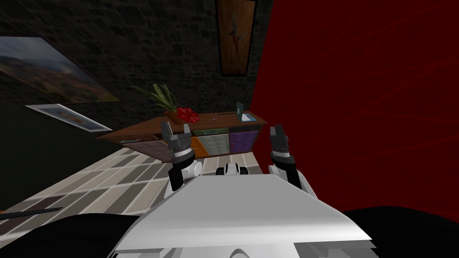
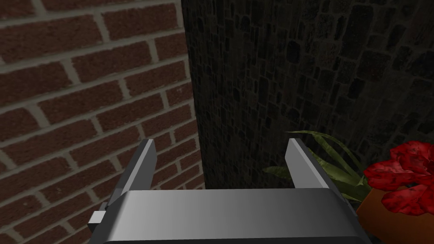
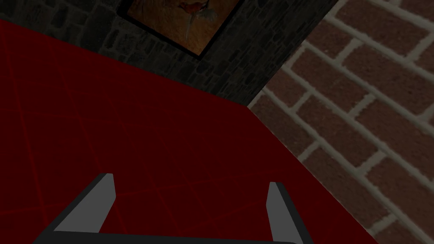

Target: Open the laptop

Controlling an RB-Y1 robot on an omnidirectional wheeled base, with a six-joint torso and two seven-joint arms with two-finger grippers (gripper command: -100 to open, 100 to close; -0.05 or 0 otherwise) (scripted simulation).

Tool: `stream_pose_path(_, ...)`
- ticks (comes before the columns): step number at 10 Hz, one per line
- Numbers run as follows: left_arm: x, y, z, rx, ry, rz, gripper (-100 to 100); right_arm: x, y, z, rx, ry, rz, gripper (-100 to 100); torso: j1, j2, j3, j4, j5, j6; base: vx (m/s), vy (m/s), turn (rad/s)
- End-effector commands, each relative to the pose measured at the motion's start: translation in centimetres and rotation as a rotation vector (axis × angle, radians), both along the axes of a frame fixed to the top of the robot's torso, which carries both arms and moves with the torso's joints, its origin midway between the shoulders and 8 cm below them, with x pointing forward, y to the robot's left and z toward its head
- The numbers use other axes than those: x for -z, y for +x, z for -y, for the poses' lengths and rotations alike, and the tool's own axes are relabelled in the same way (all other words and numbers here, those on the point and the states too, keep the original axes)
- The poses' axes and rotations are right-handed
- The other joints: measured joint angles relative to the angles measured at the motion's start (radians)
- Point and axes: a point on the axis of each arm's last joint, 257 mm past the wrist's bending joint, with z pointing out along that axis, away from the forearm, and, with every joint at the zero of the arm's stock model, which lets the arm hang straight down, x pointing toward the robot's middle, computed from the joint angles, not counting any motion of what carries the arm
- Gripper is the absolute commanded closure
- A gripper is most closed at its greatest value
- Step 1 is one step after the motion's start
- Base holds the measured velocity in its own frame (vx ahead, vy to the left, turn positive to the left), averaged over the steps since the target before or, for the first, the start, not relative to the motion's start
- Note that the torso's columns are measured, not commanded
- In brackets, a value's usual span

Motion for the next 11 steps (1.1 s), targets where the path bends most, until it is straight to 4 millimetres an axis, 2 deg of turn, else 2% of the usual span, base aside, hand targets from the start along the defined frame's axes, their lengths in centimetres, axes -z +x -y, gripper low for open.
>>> stream_pose_path(1,0.0,0.0,0.0,0.0,0.0,0.0,0,1.9,0.4,1.3,0.049,-0.094,-0.081,-100,0.0,0.001,-0.001,0.001,0.0,0.0,0.032,0.051,0.099)
stream_pose_path(4,0.0,0.0,0.0,0.0,0.0,0.0,0,4.4,0.6,3.5,0.127,-0.221,-0.191,-100,-0.001,0.002,-0.001,0.001,0.0,0.0,0.034,0.059,0.117)
stream_pose_path(8,0.0,0.0,0.0,0.0,0.0,0.0,0,7.8,0.3,7.5,0.245,-0.42,-0.351,-100,-0.002,0.001,-0.001,0.001,0.0,0.0,0.04,0.068,0.139)
stream_pose_path(9,0.0,0.0,0.0,0.0,0.0,0.0,0,7.7,0.3,7.7,0.25,-0.423,-0.351,-100,-0.001,0.001,-0.001,0.001,0.0,0.0,0.036,0.05,0.043)
stream_pose_path(11,0.0,0.0,0.0,0.0,0.0,0.0,0,9.2,-0.2,10.2,0.314,-0.535,-0.431,-100,-0.002,0.002,0.0,0.002,-0.001,0.0,0.036,0.046,0.114)
